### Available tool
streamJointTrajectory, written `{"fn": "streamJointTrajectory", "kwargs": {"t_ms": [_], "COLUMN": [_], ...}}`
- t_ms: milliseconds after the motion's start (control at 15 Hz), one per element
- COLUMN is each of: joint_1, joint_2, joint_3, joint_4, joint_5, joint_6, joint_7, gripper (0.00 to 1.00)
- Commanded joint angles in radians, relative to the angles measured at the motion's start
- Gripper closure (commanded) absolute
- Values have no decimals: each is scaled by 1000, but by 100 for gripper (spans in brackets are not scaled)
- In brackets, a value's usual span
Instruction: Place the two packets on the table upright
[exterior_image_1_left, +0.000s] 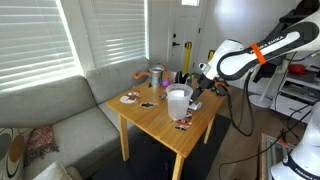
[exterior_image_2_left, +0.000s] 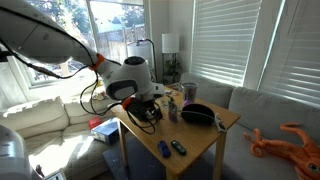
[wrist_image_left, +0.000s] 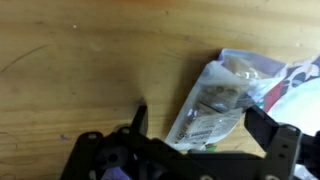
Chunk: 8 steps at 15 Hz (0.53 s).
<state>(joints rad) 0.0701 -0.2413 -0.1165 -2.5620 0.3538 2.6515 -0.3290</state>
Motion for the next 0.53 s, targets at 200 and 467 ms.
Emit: {"fn": "streamJointTrajectory", "kwargs": {"t_ms": [200, 467], "joint_1": [-87, -103], "joint_2": [-51, -84], "joint_3": [15, -7], "joint_4": [12, 12], "joint_5": [-230, -221], "joint_6": [-151, -263], "joint_7": [117, 94], "gripper": [0, 0]}}
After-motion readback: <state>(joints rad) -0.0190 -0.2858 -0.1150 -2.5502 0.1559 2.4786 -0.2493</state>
